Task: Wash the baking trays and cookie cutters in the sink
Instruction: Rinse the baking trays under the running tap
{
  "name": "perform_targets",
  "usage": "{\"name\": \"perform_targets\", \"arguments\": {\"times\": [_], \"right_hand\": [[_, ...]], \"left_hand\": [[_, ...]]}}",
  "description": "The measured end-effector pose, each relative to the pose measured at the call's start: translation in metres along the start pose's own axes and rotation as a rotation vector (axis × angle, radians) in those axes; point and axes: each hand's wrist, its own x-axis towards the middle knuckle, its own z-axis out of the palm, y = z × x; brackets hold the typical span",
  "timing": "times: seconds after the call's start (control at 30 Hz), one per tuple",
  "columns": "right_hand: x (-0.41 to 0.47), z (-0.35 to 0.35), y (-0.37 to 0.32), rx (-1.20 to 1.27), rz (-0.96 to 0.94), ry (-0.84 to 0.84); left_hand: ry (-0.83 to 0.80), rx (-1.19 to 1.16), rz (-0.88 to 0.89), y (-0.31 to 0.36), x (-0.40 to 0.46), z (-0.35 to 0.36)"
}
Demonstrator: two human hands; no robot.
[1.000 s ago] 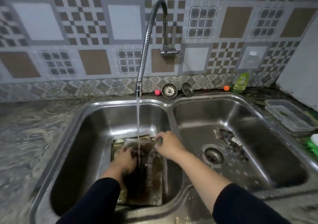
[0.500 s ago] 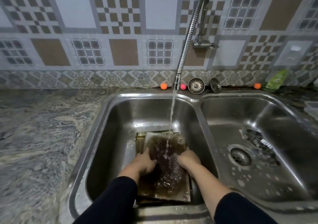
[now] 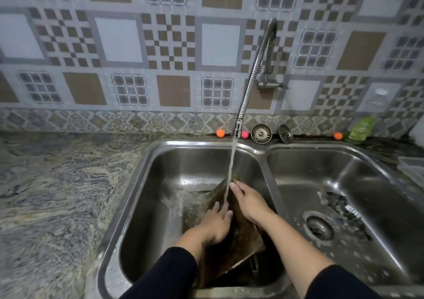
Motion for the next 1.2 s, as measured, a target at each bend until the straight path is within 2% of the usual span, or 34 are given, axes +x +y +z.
{"name": "perform_targets", "arguments": {"times": [0.07, 0.13, 0.23, 0.3, 0.37, 0.4, 0.57, 0.63, 0.73, 0.83, 0.9, 1.03, 1.2], "right_hand": [[-0.003, -0.008, -0.013, -0.040, -0.080, -0.020], [-0.004, -0.018, -0.020, -0.100, -0.151, -0.011], [-0.004, -0.034, -0.029, -0.089, -0.206, 0.018], [-0.006, -0.041, -0.033, 0.002, -0.208, 0.072], [-0.007, -0.044, -0.033, 0.083, -0.199, 0.132], [-0.007, -0.044, -0.031, 0.116, -0.201, 0.147], [-0.001, -0.029, -0.024, 0.219, -0.214, 0.126], [0.009, -0.019, -0.019, 0.125, -0.184, 0.102], [0.028, -0.004, -0.017, -0.081, -0.040, 0.005], [0.040, 0.009, -0.040, -0.163, 0.085, -0.089], [0.043, 0.013, -0.062, -0.062, 0.036, -0.084], [0.043, 0.011, -0.090, 0.356, -0.058, -0.075], [0.042, 0.001, -0.076, 0.754, 0.092, 0.021]], "left_hand": [[0.108, -0.167, 0.163, 0.018, 0.006, 0.002], [0.196, -0.185, 0.198, 0.027, 0.013, -0.002], [0.334, -0.084, 0.213, 0.019, 0.017, -0.020], [0.407, 0.078, 0.203, 0.003, 0.016, -0.036], [0.462, 0.189, 0.122, -0.014, 0.012, -0.049], [0.487, 0.173, 0.077, -0.020, 0.011, -0.053], [0.587, -0.425, 0.043, -0.021, 0.006, -0.070], [0.676, -0.498, 0.063, -0.021, 0.001, -0.078], [0.794, -0.549, 0.188, -0.017, -0.008, -0.087], [0.843, -0.491, 0.321, -0.009, -0.014, -0.089], [0.862, -0.419, 0.378, -0.003, -0.016, -0.087], [0.872, -0.183, 0.442, 0.018, -0.021, -0.077], [0.702, -0.066, 0.563, 0.032, -0.016, -0.050]]}}
